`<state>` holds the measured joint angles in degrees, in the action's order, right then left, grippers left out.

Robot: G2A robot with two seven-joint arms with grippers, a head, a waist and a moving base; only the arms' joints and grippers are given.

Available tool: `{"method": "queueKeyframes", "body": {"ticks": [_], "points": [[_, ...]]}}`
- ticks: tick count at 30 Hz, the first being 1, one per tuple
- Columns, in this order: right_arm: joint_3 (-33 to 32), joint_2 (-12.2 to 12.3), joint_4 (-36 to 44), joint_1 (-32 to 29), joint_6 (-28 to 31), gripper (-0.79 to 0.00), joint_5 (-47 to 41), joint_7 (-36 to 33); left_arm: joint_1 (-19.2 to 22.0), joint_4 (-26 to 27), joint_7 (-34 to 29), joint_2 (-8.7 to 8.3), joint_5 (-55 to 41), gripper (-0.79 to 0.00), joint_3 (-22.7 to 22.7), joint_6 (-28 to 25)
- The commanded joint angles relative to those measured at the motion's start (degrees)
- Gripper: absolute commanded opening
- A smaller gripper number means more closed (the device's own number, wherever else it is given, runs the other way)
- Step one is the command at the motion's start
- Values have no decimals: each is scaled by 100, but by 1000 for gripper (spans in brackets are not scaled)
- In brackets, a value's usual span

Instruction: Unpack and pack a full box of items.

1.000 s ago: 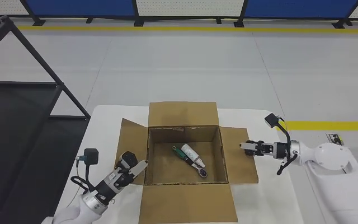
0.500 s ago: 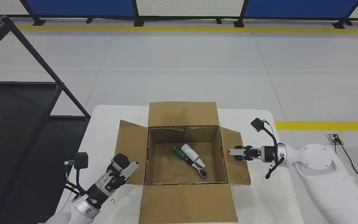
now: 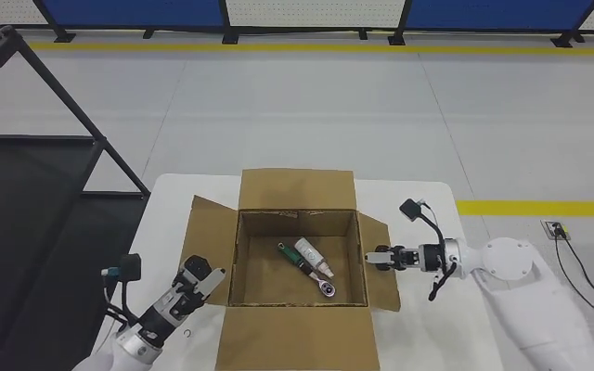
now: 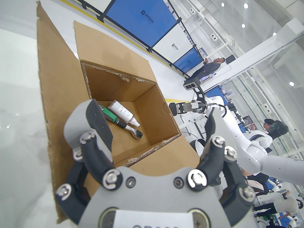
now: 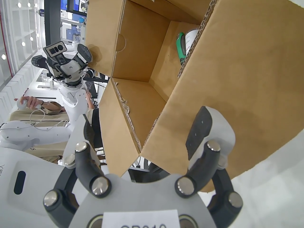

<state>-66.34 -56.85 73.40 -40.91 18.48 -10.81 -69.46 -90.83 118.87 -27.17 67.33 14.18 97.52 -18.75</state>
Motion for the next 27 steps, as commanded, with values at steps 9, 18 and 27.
{"method": "queueKeyframes", "body": {"ticks": [9,18,27], "points": [[-101,-16,1104,312,-97,0,37,625,-208,135,314,-14,-90,0,227,-183],[953,-246,1612,1079,-415,0,852,724,-676,362,464,-26,-273,0,612,-366],[1637,-453,1384,1523,-940,0,1450,1067,-1091,749,352,-59,-1036,0,1459,-898]]}}
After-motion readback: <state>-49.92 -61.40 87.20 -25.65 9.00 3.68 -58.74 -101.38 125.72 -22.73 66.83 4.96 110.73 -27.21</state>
